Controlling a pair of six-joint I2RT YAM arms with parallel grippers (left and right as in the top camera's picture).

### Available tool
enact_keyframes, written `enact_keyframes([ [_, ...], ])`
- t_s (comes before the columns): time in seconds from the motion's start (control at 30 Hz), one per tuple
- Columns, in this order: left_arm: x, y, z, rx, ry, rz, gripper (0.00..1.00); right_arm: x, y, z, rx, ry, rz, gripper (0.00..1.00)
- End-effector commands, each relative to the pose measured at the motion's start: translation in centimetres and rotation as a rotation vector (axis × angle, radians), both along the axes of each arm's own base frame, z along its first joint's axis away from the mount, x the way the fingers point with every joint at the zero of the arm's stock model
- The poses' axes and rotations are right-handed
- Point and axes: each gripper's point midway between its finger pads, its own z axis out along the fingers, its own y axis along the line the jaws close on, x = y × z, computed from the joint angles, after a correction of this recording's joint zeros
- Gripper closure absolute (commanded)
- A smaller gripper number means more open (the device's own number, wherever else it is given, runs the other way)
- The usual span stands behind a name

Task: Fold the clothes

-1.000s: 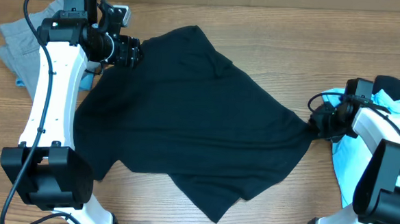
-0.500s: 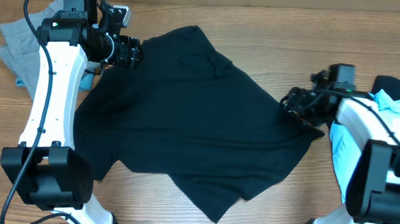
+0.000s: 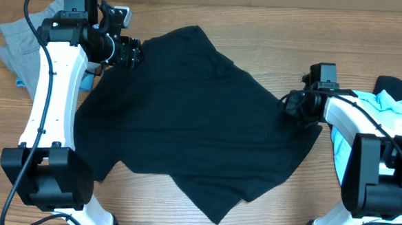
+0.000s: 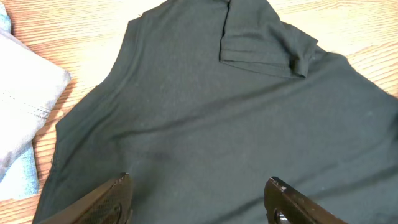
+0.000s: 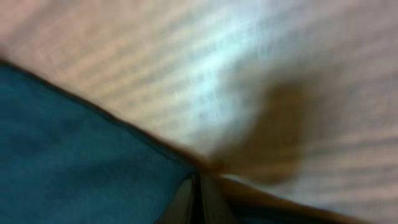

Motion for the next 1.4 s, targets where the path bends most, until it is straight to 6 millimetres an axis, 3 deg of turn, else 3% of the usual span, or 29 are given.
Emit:
enact_keyframes([
  [0.0,0.1,-0.7,1.1,-0.011,-0.032,-0.033,0.29,1.9,-0.5,0.4,0.013,-0.069,-0.1,0.96],
  [0.1,0.2,-0.8,1.2,-0.018,-0.039,-0.037,0.29,4.6,-0.6,1.9,0.054,-0.185,-0.17,0.96],
  [0.27,0.3,-1.0,1.4,-0.031,-0.045,-0.043,0.29,9.7,-0.6,6.3,0.143,-0.418,-0.263,0.96],
  [0.43,0.2,-1.6,1.5,-0.048,-0.045,-0.056,0.28,13.0,-2.3,10.4,0.159,-0.545,-0.316,0.96],
  [0.47,0.2,-1.7,1.5,-0.048,-0.045,-0.059,0.27,13.4,-2.8,10.9,0.157,-0.553,-0.324,0.87],
  [0.53,0.1,-2.0,1.5,-0.048,-0.045,-0.067,0.26,13.6,-3.9,11.7,0.149,-0.547,-0.342,0.27],
  [0.57,0.1,-2.2,1.5,-0.047,-0.045,-0.072,0.25,13.5,-4.4,11.9,0.138,-0.531,-0.341,0.14],
  [0.6,0.1,-2.5,1.5,-0.046,-0.045,-0.079,0.25,13.3,-4.9,12.0,0.128,-0.511,-0.325,0.03],
  [0.63,0.0,-2.7,1.5,-0.044,-0.047,-0.088,0.25,13.0,-5.2,12.2,0.125,-0.484,-0.311,0.0],
  [0.87,-0.2,-2.4,1.2,0.005,-0.041,-0.091,0.25,8.9,-6.3,14.7,0.138,-0.302,-0.216,0.0],
  [1.0,-0.6,-1.6,1.5,0.037,-0.031,-0.073,0.24,5.6,-5.3,17.0,0.152,-0.233,-0.19,0.01],
  [1.1,-0.7,-1.1,2.3,0.069,-0.031,-0.06,0.25,2.8,-3.7,18.1,0.164,-0.174,-0.177,0.08],
  [1.23,-1.1,-0.2,3.5,0.115,-0.029,-0.039,0.23,-1.3,-1.1,17.3,0.202,-0.003,-0.21,0.09],
  [1.37,-1.4,-0.2,3.9,0.118,-0.021,-0.038,0.21,-4.3,0.9,14.5,0.216,0.152,-0.227,0.04],
])
